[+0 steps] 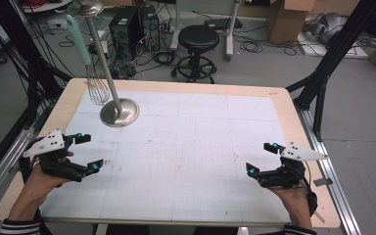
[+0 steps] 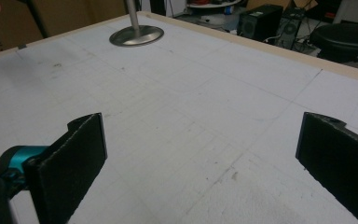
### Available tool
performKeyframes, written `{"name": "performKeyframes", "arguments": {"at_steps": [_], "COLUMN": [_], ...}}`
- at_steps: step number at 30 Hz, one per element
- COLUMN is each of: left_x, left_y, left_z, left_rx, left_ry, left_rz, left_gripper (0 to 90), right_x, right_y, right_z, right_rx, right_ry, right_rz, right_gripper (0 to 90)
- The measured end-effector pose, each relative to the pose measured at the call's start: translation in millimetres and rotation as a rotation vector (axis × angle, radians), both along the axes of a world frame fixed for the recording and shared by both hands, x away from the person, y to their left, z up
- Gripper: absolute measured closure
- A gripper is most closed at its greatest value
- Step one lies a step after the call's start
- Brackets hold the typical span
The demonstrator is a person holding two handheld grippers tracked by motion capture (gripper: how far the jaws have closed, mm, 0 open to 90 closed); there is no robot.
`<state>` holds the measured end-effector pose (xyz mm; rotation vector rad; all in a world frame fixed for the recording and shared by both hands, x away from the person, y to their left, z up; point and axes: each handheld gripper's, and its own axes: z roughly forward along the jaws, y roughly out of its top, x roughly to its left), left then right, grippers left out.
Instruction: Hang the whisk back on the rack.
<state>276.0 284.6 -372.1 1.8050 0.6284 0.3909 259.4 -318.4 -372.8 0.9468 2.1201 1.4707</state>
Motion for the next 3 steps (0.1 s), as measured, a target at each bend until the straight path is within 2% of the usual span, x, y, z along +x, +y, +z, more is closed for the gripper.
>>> {"name": "performKeyframes", "arguments": {"at_steps": [3], "left_x": [0.3], "left_y": [-1.3], "left_z": [-0.9], "left_rx": [0.01], "left_ry": [0.005], "left_rz": [-0.004], "left_gripper": [1.7], "right_x": [-0.2], "right_y": [0.3], "right_z": [-0.2], "right_rx": [-0.003], "right_ry": [0.001], "right_rz": [0.001], "right_gripper": [0.7]}}
